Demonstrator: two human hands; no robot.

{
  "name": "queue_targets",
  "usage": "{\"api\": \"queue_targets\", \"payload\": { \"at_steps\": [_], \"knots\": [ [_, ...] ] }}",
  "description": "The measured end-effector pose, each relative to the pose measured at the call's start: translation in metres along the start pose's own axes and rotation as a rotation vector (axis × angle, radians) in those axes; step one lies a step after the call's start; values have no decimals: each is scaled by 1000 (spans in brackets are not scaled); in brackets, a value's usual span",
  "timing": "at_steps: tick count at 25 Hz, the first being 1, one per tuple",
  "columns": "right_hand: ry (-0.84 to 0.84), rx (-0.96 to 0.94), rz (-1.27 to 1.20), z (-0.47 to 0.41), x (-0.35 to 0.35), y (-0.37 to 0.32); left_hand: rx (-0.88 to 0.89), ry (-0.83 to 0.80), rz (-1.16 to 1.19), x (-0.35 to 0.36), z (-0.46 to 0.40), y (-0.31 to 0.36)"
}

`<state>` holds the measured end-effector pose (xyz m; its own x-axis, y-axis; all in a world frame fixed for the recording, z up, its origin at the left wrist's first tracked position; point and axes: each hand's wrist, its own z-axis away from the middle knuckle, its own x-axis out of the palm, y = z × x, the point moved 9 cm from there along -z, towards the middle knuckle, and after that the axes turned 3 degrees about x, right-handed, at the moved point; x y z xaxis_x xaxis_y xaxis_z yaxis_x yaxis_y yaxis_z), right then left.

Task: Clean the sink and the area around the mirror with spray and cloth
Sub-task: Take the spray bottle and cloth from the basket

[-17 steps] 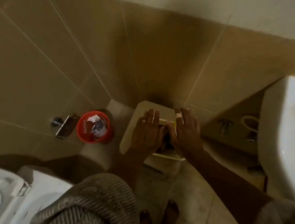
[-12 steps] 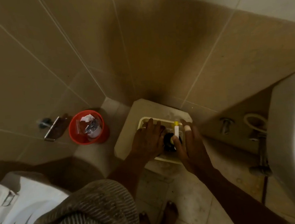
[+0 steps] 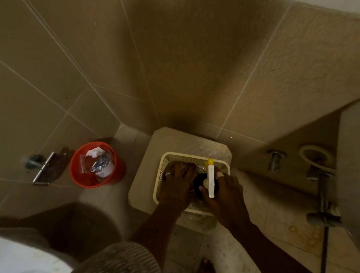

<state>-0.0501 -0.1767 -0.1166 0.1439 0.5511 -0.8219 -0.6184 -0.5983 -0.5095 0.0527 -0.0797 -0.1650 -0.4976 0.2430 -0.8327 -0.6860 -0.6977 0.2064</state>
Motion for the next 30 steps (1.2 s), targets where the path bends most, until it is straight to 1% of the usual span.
{"api": "queue_targets", "payload": {
  "at_steps": [1, 3, 6, 8, 10, 12, 14, 15, 16, 18, 20, 22, 23, 25, 27, 28, 30],
  "knots": [
    [36, -2, -13, -3, 1, -2, 11, 13, -18, 0, -4, -2],
    [56, 24, -68, -7, 5, -2, 12, 60, 8, -3, -8, -8],
    [79, 45, -194, -10, 4, -2, 14, 149, 192, -17, -8, -12],
    [106, 29, -274, -10, -9, -10, 5, 274, 417, -38, 1, -16],
    [166, -2, -367, -6, -32, -26, -50, 412, 713, -59, 15, -27],
    [263, -24, -465, 7, -64, -39, -174, 492, 1059, -73, 33, -38],
    [319, -3, -566, 26, -95, -49, -329, 481, 1482, -77, 49, -40],
    [320, 6, -595, 39, -113, -55, -373, 443, 1685, -82, 56, -32],
    [330, -3, -605, 52, -134, -63, -362, 387, 1867, -91, 62, -18],
    [369, -44, -630, 83, -176, -78, -225, 291, 2151, -121, 77, 14],
    [389, -23, -726, 121, -219, -79, -86, 193, 2307, -158, 100, 52],
    [439, 28, -792, 167, -261, -69, 2, 93, 2336, -187, 126, 95],
    [488, 41, -803, 188, -283, -61, 32, 48, 2313, -199, 137, 115],
    [608, 78, -805, 225, -326, -36, 124, -23, 2228, -221, 155, 159],
    [637, 126, -746, 253, -362, -10, 167, -81, 2115, -235, 167, 200],
    [611, 151, -733, 261, -372, 4, 146, -73, 2048, -238, 169, 214],
    [577, 206, -736, 273, -385, 29, 61, 13, 1909, -243, 167, 234]
  ]
}}
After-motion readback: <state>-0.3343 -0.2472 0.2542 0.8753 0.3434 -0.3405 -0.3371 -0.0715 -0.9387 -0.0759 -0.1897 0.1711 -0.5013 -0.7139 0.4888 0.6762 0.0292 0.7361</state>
